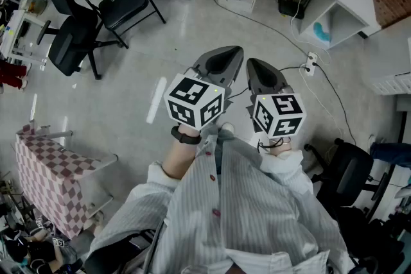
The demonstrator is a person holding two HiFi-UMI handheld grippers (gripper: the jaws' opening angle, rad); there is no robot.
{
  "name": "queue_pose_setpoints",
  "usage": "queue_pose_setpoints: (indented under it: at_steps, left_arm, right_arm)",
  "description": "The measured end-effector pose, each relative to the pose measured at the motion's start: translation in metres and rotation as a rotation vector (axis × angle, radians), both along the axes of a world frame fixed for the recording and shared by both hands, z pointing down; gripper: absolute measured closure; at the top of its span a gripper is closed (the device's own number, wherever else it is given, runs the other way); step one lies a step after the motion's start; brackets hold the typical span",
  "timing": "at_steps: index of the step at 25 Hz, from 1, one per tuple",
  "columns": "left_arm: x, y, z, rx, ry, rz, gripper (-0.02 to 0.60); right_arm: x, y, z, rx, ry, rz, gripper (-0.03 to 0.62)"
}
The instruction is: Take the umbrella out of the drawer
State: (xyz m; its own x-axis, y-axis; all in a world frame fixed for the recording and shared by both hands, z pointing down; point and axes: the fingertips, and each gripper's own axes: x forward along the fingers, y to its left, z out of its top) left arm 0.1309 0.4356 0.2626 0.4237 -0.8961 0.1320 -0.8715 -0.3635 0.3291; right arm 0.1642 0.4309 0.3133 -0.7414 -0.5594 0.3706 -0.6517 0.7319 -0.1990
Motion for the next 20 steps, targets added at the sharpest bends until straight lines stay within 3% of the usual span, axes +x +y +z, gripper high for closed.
queue_pose_setpoints:
  at_steps: [12, 20]
  left_arm:
    - [-0.013, 0.003, 0.007, 0.000, -0.004, -0.074, 0.572]
    - [-0.022, -0.027, 0.015, -0.006, 0.004, -0.080, 0.572]
  right_arm:
    - [0.000, 0.001, -0.001, 0.033, 0.007, -0.030, 0.560]
    - [-0.001, -0.025, 0.009, 0.030, 0.025, -0.015, 0.559]
